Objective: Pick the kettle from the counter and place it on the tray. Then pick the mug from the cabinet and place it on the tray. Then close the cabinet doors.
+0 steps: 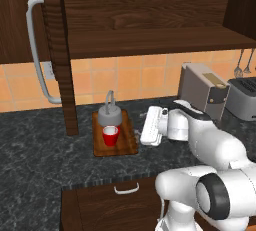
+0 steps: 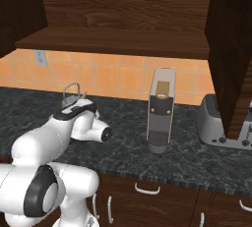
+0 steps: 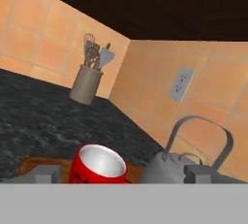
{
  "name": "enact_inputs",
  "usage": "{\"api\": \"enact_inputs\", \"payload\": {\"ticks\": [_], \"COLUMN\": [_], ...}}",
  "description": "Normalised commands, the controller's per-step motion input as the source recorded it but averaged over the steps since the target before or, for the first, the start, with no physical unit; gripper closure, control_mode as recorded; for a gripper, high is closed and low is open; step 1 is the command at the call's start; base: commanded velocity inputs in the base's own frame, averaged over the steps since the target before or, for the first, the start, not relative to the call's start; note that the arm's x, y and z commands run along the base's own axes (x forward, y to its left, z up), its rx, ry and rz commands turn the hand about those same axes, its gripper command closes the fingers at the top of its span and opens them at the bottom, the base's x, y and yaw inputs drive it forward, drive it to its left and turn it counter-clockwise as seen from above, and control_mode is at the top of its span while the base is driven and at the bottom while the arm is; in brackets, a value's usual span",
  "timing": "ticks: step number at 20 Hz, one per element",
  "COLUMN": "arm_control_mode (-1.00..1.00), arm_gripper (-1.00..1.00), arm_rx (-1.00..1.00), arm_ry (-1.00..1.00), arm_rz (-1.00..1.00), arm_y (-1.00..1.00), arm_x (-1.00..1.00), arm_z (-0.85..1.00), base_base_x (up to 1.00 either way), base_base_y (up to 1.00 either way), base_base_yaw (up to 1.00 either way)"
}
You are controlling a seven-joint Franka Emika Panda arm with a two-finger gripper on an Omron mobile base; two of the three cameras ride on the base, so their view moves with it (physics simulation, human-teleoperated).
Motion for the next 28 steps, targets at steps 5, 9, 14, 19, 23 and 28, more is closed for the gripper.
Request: {"api": "enact_inputs", "payload": {"ticks": [5,9,14,19,23,28], "arm_control_mode": [-1.0,-1.0,-1.0,-1.0,-1.0,-1.0], "arm_gripper": [-1.0,-1.0,-1.0,-1.0,-1.0,-1.0], "arm_rx": [0.0,0.0,0.0,0.0,0.0,0.0], "arm_ry": [0.08,0.1,0.29,0.39,0.19,-0.02], "arm_rz": [-0.35,-0.28,-0.31,-0.33,-0.27,-0.27], "arm_y": [-0.05,-0.04,-0.01,-0.21,-0.22,-0.1], "arm_x": [-0.52,-0.63,-0.62,-0.5,-0.68,-0.84], "arm_z": [0.69,0.42,0.21,0.29,0.19,-0.04], "base_base_x": [0.0,0.0,0.0,0.0,0.0,0.0], "base_base_y": [0.0,0.0,0.0,0.0,0.0,0.0], "base_base_yaw": [0.0,0.0,0.0,0.0,0.0,0.0]}}
